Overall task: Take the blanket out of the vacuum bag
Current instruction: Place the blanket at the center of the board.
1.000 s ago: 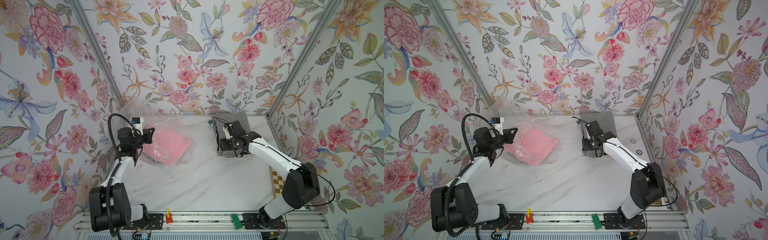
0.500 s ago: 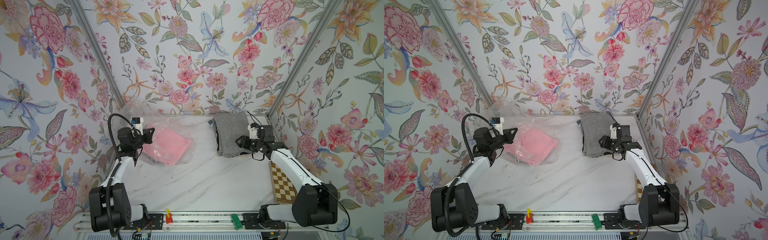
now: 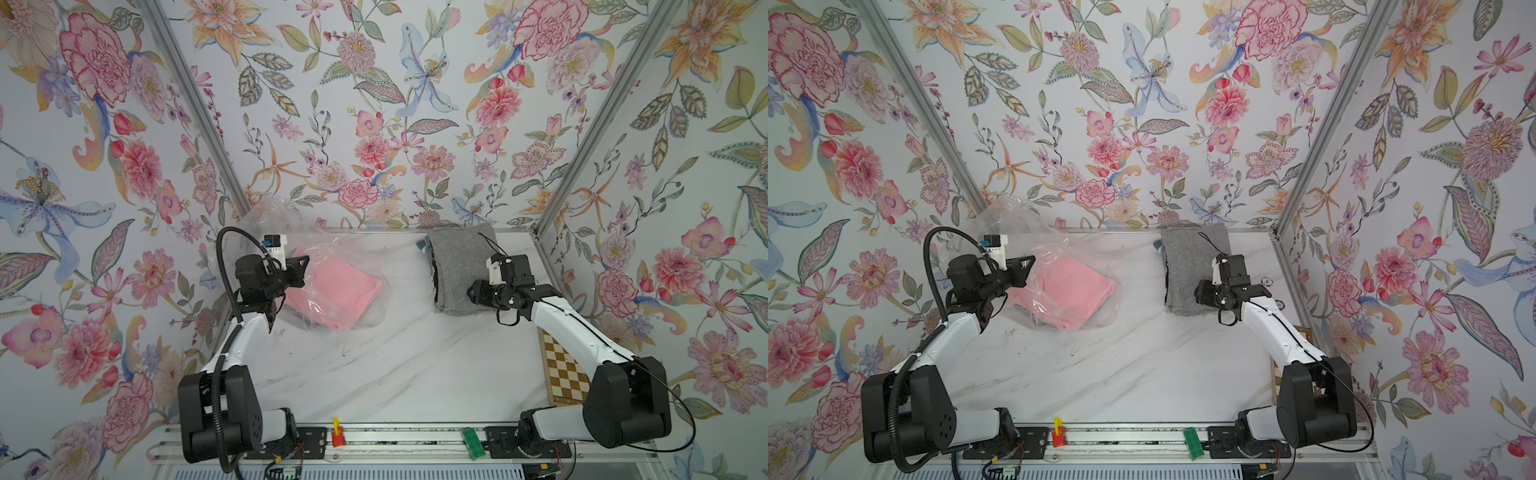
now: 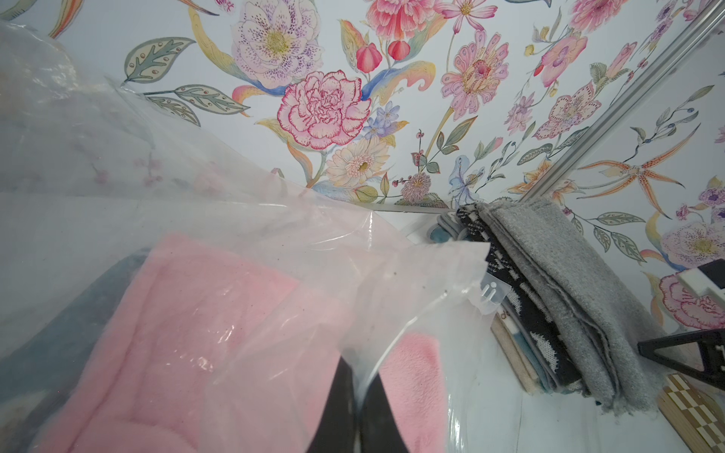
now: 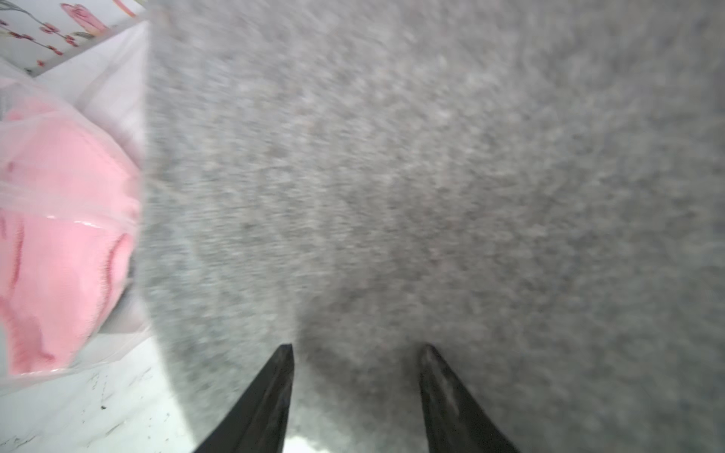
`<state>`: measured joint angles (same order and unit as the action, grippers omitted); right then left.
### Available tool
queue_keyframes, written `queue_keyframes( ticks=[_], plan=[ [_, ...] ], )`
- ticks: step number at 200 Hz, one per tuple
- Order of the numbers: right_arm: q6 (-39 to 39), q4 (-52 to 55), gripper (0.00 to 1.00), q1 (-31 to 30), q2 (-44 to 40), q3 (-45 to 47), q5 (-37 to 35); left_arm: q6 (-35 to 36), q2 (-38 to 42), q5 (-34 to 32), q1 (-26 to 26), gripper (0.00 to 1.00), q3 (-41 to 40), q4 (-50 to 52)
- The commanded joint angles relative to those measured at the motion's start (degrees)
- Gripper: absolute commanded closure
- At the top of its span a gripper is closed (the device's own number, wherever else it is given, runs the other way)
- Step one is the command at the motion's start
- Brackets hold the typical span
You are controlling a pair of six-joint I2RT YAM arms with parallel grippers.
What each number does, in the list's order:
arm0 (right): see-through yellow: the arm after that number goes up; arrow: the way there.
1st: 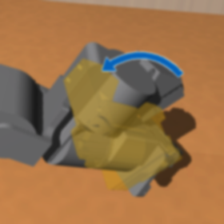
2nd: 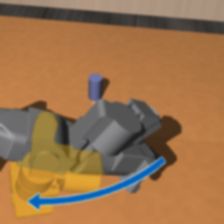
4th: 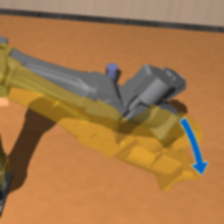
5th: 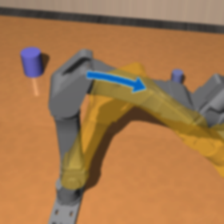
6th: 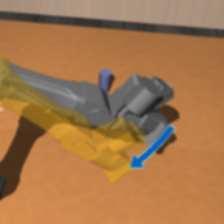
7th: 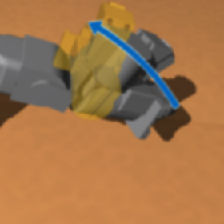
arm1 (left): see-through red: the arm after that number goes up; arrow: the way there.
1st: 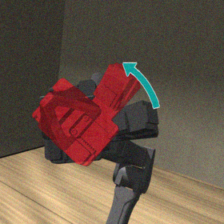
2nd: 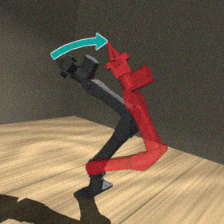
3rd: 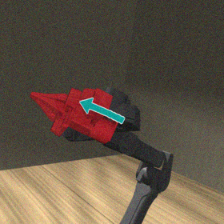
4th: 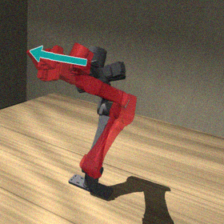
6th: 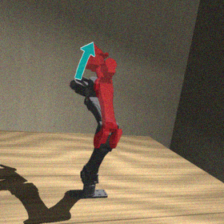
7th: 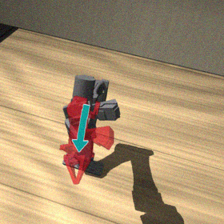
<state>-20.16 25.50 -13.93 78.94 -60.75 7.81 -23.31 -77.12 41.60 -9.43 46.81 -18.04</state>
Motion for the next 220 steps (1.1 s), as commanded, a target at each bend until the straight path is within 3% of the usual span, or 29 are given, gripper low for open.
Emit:
queue_keyframes(
  ticks=[1, 27, 66, 110, 143, 187, 220],
  plan=[
    [1.08, 5.37, 0.46, -2.06, -1.94, -7.3, -4.37, 1.62, -0.66, -0.69, -0.92, 0.95, 1.8, 0.27],
    [1.87, 4.91, 0.45, -2.98, 1.09, -11.7, -0.5, 1.74, -0.65, -0.74, -0.86, 0.95, 1.88, 0.33],
    [0.76, -4.73, 0.45, -4.97, 8.39, -10.13, 8.89, 2.04, -0.57, -1.0, -0.88, 0.95, 1.97, 0.77],
    [1.06, -7.14, 0.47, -4.57, 14.34, -7.87, 8.11, 1.79, -0.58, -0.73, -0.85, 0.95, 1.97, 0.56],
    [2.43, -7.13, 0.46, -4.1, 11.39, -11.43, 9.19, 1.8, -0.44, -0.83, -0.95, 0.95, 1.97, 0.55],
    [0.46, -8.01, 0.42, 1.73, 13.36, -21.36, 12.93, 1.86, -0.35, -0.74, -0.96, 0.95, 1.97, 0.56],
    [-1.64, -15.63, 0.43, 7.13, 19.19, -24.89, 15.77, 1.99, -0.48, -0.76, -0.95, 0.95, 2.06, 0.71]
  ],
)
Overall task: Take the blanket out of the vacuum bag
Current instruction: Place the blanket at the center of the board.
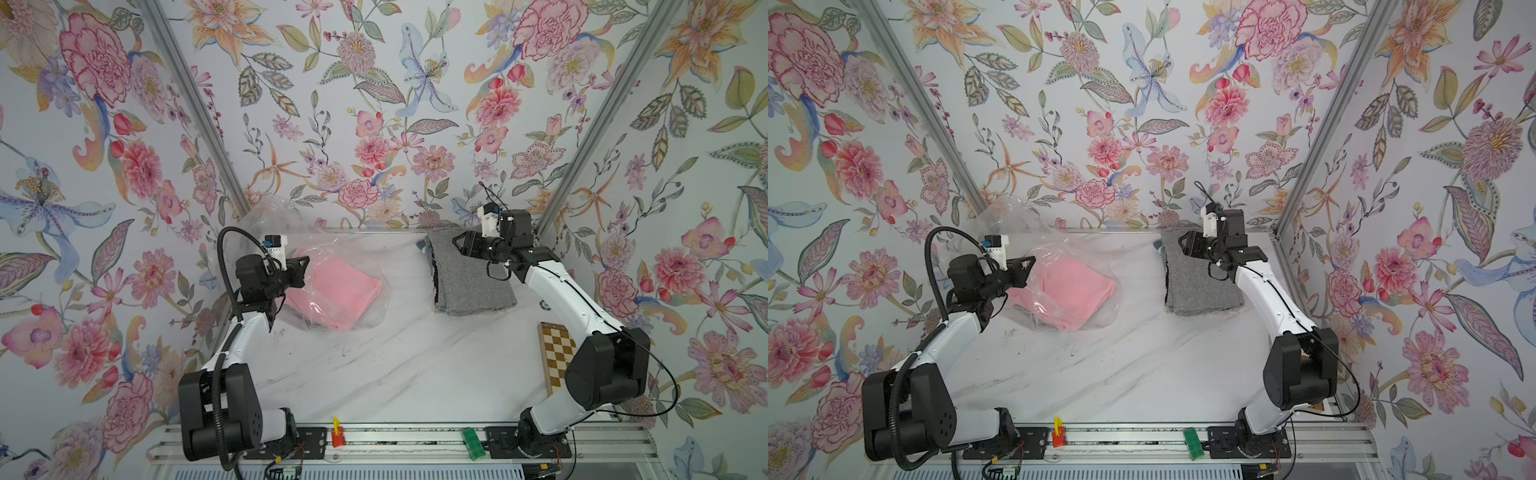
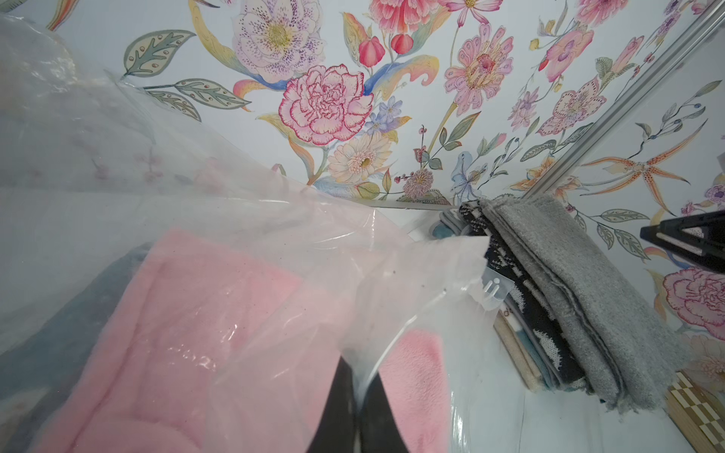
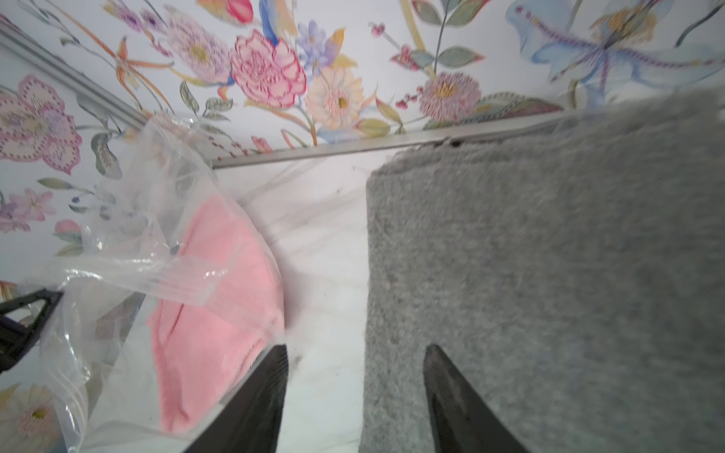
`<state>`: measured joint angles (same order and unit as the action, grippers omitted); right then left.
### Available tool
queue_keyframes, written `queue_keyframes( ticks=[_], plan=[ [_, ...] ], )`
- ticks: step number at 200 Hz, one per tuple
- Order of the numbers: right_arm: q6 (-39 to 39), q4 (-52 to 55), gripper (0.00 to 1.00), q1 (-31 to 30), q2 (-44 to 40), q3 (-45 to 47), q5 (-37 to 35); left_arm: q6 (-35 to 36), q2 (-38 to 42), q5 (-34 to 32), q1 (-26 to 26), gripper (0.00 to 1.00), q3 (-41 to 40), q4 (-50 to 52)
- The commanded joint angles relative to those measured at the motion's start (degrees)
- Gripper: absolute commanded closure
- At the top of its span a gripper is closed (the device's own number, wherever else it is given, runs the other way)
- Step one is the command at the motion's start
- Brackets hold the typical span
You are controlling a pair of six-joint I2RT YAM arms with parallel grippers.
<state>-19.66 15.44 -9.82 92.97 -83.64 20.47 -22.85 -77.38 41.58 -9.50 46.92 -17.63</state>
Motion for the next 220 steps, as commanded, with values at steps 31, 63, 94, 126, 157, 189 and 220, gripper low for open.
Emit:
queue_keyframes(
  ticks=[31, 63, 94, 126, 157, 189, 220],
  plan=[
    [-5.46, -15.74, 0.45, 8.06, 12.39, -5.92, 7.56, 1.91, -0.05, -1.05, -0.91, 0.95, 2.01, 0.64],
    [-14.27, -28.69, 0.47, 12.24, 22.74, -10.11, 14.4, 2.03, -0.11, -1.06, -0.9, 0.95, 2.13, 0.86],
    [-24.79, -38.11, 0.49, 13.58, 33.75, -13.92, 20.22, 2.62, 0.06, -1.42, -0.96, 0.95, 2.3, 1.49],
    [-24.74, -36.16, 0.49, 13.6, 38.1, -12.25, 15.51, 3.17, 0.17, -1.8, -0.92, 0.95, 2.41, 2.16],
    [-21.46, -31.83, 0.49, 13.68, 38.87, -9.75, 11.2, 3.47, 0.48, -2.01, -0.96, 0.95, 2.48, 2.49],
    [-18.6, -28.96, 0.49, 14.02, 38.77, -8.74, 8.49, 3.37, 0.48, -1.92, -0.96, 0.95, 2.52, 2.51],
    [-15.98, -30.2, 0.49, 13.91, 36.98, -8.43, 9.03, 3.25, 0.59, -1.81, -1.01, 0.95, 2.39, 2.34]
  ],
)
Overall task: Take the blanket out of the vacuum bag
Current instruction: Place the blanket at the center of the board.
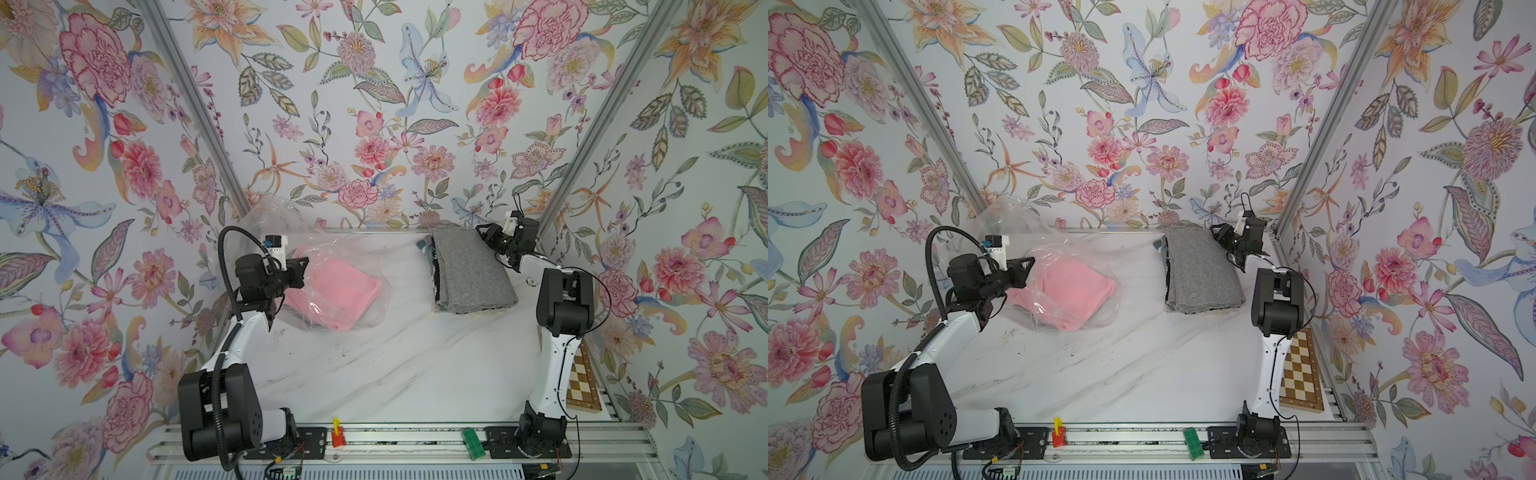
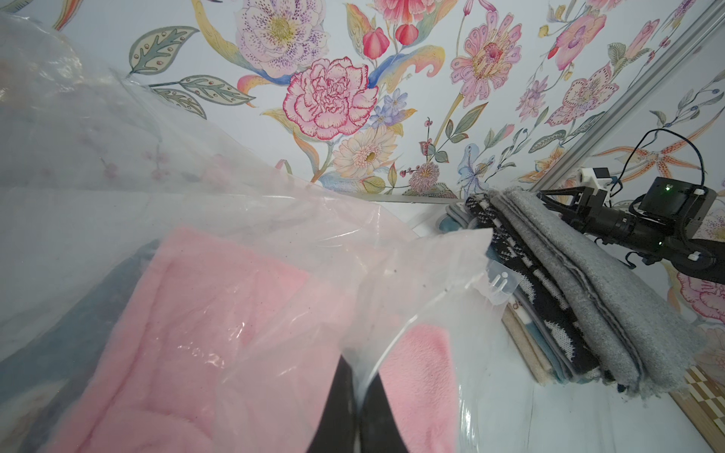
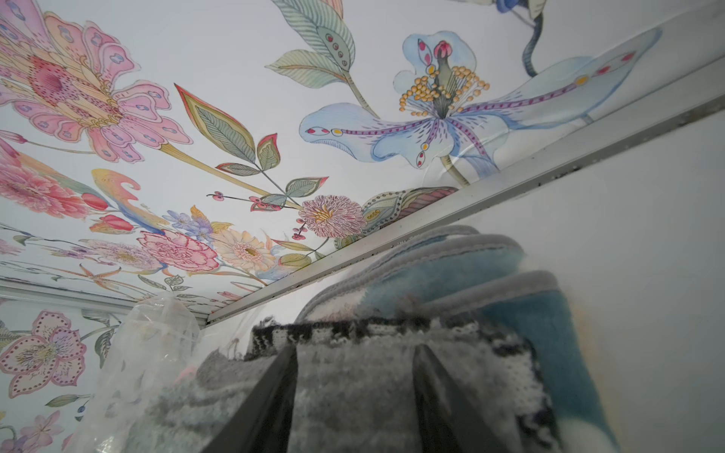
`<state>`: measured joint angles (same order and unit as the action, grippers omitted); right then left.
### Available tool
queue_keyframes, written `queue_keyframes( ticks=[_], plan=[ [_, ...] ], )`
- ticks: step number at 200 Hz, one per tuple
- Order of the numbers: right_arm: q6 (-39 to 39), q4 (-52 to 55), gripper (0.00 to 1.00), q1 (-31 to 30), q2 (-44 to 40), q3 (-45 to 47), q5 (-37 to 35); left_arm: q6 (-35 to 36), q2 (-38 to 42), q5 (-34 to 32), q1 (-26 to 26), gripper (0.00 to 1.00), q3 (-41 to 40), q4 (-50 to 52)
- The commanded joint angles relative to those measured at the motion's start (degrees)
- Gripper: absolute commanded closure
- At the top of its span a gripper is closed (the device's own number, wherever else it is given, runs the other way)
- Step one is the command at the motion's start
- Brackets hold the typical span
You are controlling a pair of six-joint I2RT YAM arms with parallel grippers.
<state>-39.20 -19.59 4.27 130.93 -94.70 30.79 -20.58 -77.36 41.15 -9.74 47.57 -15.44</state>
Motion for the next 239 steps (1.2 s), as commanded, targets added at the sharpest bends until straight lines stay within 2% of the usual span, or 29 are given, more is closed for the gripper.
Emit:
queue_keyframes(
  ticks=[1, 49, 83, 113, 136, 167, 204, 239],
  plan=[
    [3.76, 4.83, 0.49, -0.21, -1.23, 2.65, -1.36, 0.93, 0.56, -1.35, -0.74, 0.95, 1.69, 0.11],
    [6.94, 6.69, 0.46, -0.93, -15.16, 5.9, -5.62, 0.05, 0.94, -0.54, -0.71, 0.95, 1.48, -0.82],
    [6.37, 13.7, 0.45, -1.69, -23.67, 9.23, -3.7, -0.26, 1.25, -0.29, -0.73, 0.95, 1.3, -1.46],
    [6.81, 15.41, 0.45, -3.75, -31.4, 19.53, -1.78, -0.25, 0.99, -0.45, -0.73, 0.95, 1.25, -1.35],
    [5.46, 10.67, 0.44, -4.79, -36.79, 30.19, -2.4, 0.19, 0.95, -0.71, -0.69, 0.95, 1.42, -0.91],
    [4.54, 5.88, 0.44, -4.28, -38.27, 38.72, -2.35, 0.69, 0.78, -1.22, -0.72, 0.95, 1.47, -0.42],
    [6.43, 6.87, 0.45, -3.22, -36.64, 39.94, -0.95, 1.08, 0.55, -1.51, -0.72, 0.95, 1.65, 0.07],
    [10.25, 13.57, 0.44, -6.38, -41.43, 33.8, -6.57, 1.28, 0.63, -1.73, -0.72, 0.96, 1.67, 0.3]
  ],
)
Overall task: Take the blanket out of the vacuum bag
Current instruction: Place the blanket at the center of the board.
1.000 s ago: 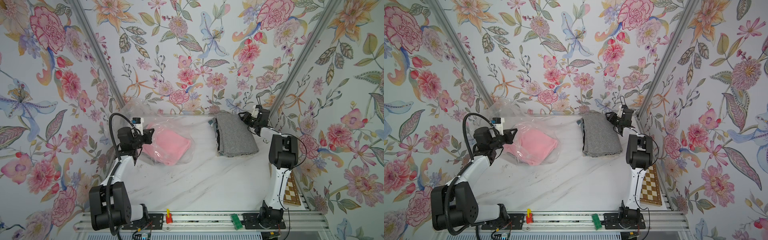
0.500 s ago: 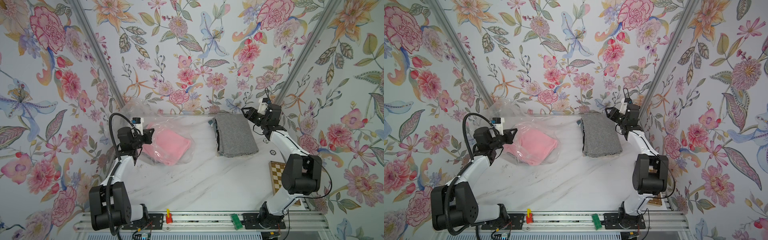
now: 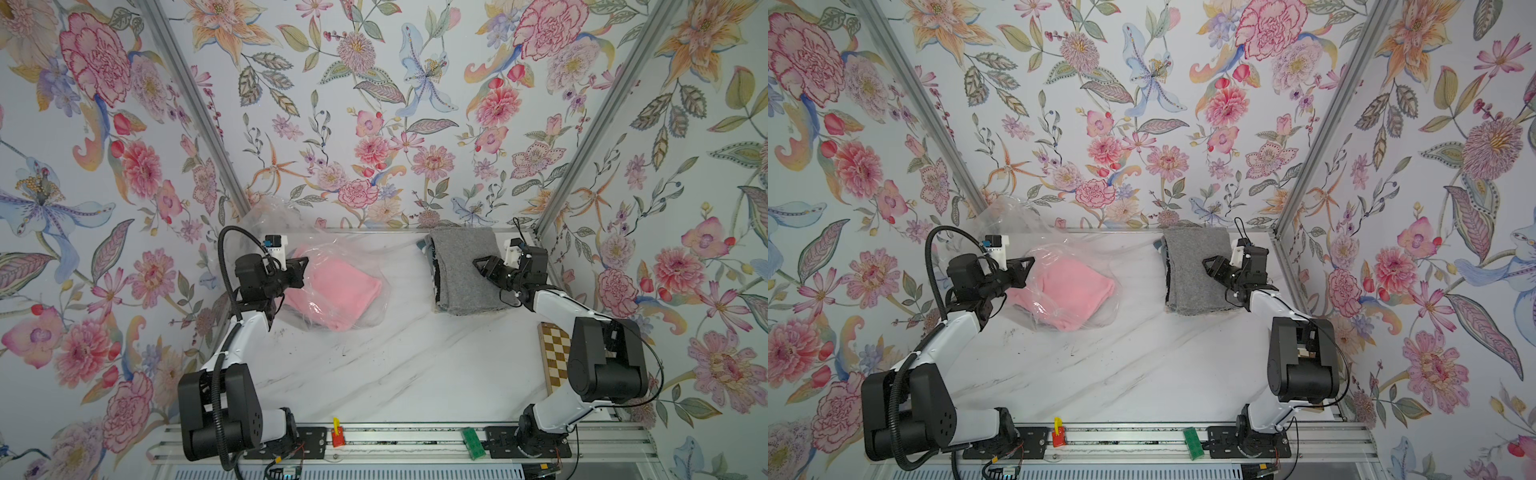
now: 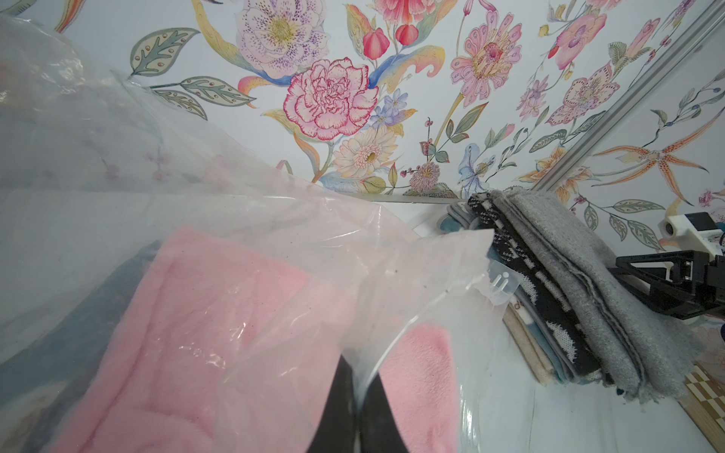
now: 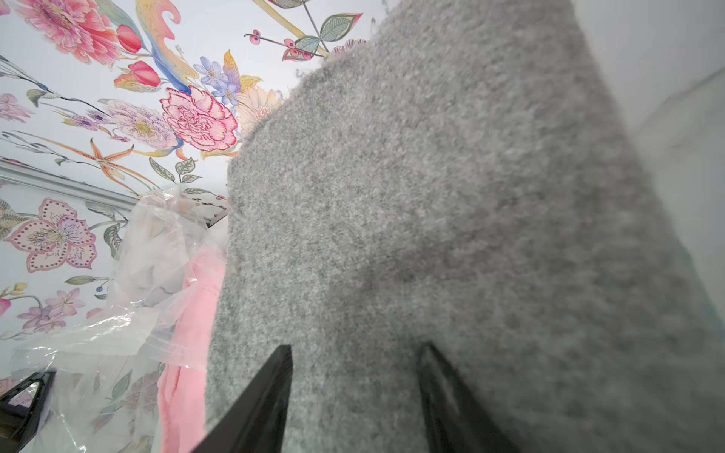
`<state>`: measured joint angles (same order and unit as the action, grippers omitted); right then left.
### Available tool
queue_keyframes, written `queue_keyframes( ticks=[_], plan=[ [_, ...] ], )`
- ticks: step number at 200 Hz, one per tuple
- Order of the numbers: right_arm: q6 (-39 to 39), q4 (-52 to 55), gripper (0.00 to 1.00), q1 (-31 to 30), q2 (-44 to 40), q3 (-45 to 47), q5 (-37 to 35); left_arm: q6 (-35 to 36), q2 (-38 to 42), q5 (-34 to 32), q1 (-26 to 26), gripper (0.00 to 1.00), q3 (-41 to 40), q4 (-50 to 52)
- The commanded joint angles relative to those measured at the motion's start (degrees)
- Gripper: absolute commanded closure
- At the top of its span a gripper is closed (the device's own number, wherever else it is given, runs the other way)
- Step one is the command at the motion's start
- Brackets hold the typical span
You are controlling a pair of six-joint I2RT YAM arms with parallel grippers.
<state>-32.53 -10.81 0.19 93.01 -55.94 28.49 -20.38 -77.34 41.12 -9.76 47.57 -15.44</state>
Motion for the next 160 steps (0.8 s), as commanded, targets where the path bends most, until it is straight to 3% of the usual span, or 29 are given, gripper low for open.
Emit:
queue_keyframes(
  ticks=[1, 23, 65, 107, 134, 160],
  plan=[
    [3.69, 4.9, 0.44, -2.47, -3.52, -5.27, -4.43, 1.06, 0.61, -1.68, -0.74, 0.96, 1.7, 0.31],
    [4.32, 7.59, 0.43, -5.69, 0.0, -13.42, -4.54, 1.13, 0.66, -1.63, -0.67, 0.96, 1.74, 0.32],
    [2.48, 6.16, 0.43, -9.69, 18.32, -30.87, -0.36, 0.85, 0.54, -1.4, -0.63, 0.96, 1.63, -0.14],
    [-1.61, 2.83, 0.44, -10.47, 33.05, -40.82, 0.16, 1.15, 0.59, -1.58, -0.7, 0.96, 1.78, 0.3],
    [-1.18, 3.56, 0.44, -10.38, 35.59, -42.33, -0.52, 1.34, 0.8, -1.77, -0.74, 0.96, 1.82, 0.41],
    [0.79, 1.21, 0.44, -10.64, 30.79, -39.51, -0.66, 1.07, 0.71, -1.58, -0.66, 0.96, 1.65, 0.1]
  ],
)
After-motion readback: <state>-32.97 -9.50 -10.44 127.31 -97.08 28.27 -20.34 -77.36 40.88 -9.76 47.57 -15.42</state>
